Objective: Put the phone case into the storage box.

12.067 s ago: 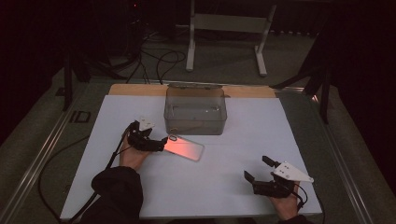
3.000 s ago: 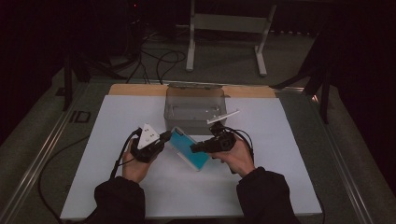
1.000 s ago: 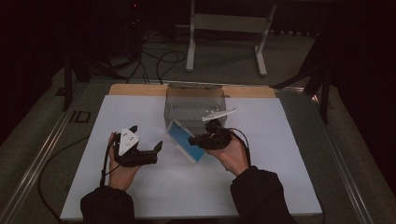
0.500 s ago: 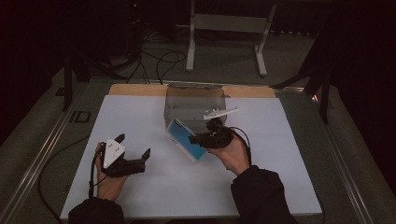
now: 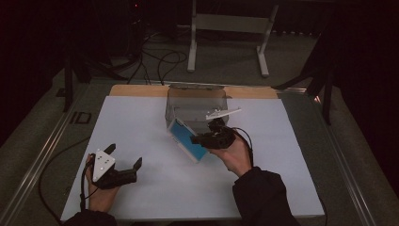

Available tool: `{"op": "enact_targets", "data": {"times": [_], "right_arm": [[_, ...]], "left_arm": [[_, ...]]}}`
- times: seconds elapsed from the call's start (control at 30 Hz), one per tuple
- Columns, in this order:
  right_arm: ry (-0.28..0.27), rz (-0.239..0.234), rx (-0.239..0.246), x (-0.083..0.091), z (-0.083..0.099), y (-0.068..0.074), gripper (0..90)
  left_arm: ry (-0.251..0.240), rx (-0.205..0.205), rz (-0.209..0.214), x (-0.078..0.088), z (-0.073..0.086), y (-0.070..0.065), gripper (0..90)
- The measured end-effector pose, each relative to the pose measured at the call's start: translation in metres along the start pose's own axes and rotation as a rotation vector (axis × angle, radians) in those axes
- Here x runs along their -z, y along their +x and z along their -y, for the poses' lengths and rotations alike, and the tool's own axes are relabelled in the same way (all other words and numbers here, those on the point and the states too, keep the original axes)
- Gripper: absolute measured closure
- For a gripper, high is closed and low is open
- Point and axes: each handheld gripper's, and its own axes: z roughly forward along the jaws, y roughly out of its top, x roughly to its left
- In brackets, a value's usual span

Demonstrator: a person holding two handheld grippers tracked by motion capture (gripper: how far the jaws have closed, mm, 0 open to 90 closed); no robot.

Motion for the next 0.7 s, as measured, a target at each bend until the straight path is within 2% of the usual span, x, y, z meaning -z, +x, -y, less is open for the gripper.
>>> {"op": "enact_targets", "data": {"times": [0.23, 0.33, 0.4, 0.7], "right_arm": [[-0.018, 0.003, -0.006, 0.001, -0.002, 0.000, 81.0], [-0.022, 0.006, -0.011, 0.001, -0.002, 0.000, 80.9], [-0.028, 0.009, -0.014, 0.001, -0.003, 0.000, 81.0], [-0.067, 0.022, -0.029, 0.006, -0.008, -0.003, 81.0]], "left_arm": [[0.000, 0.005, -0.009, 0.004, 0.007, 0.002, 0.2], [0.008, -0.005, -0.018, 0.004, 0.009, 0.003, 0.2], [0.000, 0.008, -0.017, 0.005, 0.010, 0.004, 0.2], [-0.009, 0.006, -0.028, 0.007, 0.012, 0.005, 0.2]]}}
